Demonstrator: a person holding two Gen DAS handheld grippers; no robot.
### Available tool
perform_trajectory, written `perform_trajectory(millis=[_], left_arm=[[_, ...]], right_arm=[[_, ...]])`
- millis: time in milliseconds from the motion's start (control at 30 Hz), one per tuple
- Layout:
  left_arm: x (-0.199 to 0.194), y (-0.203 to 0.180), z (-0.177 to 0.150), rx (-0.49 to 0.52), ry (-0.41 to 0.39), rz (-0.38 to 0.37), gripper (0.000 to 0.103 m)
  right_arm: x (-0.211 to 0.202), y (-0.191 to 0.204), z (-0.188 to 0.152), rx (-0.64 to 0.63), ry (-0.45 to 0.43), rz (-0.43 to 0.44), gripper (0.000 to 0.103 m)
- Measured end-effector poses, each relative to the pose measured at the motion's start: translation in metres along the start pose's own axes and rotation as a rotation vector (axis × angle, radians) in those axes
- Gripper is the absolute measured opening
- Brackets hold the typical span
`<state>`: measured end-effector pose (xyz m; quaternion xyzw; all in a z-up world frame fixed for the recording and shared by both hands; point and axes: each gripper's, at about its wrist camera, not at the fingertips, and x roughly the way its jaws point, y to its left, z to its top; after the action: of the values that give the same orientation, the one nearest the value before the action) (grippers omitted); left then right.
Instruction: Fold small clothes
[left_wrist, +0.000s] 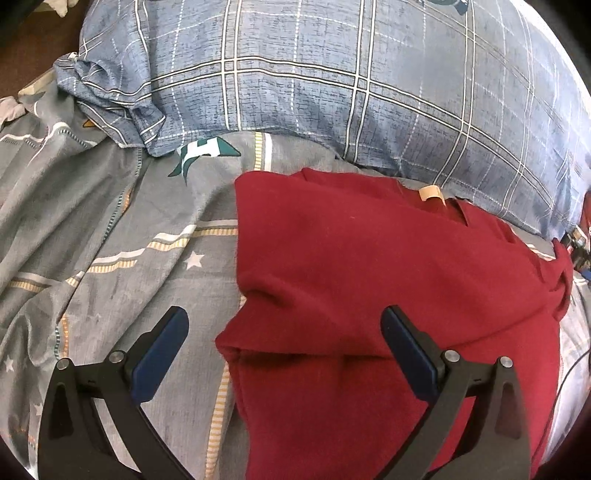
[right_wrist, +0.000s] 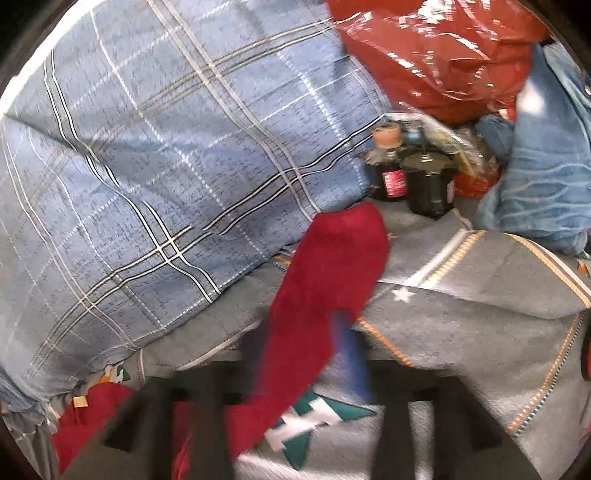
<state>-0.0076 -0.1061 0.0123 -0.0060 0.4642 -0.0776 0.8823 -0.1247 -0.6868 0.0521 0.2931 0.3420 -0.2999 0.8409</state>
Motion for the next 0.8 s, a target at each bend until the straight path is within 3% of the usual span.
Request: perform_trajectory(millis=[200, 233, 267, 300, 333, 367, 567, 733, 800], left_arm=[[0.01, -0.003, 0.003, 0.008, 0.018, 0.013, 0.103], [0.012, -0.004, 0.003, 0.016, 0.024, 0.016, 0.103], [0.014, -0.005, 0.003, 0.027, 0.031, 0.023, 0.103], [0.016, -0.006, 0.003, 0.037, 0.035, 0.027, 0.103], [0.015, -0.006, 0.002, 0.042, 0.035, 0.027, 0.103], [0.014, -0.006, 0.002, 0.042, 0.034, 0.027, 0.103], [-0.005, 0.0, 0.005, 0.01, -0.012, -0.003, 0.103], [-0.016, 0.008, 0.008, -0.027, -0.038, -0.024, 0.103], [-0.019, 0.013, 0.008, -0.049, -0.044, -0.03, 0.103]], right_arm=[[0.066, 0.032, 0.01, -0.052, 0.076, -0.121, 0.062], [0.078, 0.034, 0.01, -0.081, 0.097, -0.163, 0.059], [0.084, 0.038, 0.009, -0.124, 0.091, -0.206, 0.045], [0.087, 0.042, 0.009, -0.172, 0.075, -0.254, 0.039], [0.088, 0.043, 0.009, -0.2, 0.074, -0.261, 0.027], [0.085, 0.039, 0.01, -0.19, 0.075, -0.237, 0.008], [0.015, -0.014, 0.012, 0.019, -0.015, 0.128, 0.008], [-0.071, -0.014, 0.008, 0.023, -0.102, 0.427, 0.008], [-0.096, 0.002, 0.003, -0.012, -0.11, 0.501, 0.008]])
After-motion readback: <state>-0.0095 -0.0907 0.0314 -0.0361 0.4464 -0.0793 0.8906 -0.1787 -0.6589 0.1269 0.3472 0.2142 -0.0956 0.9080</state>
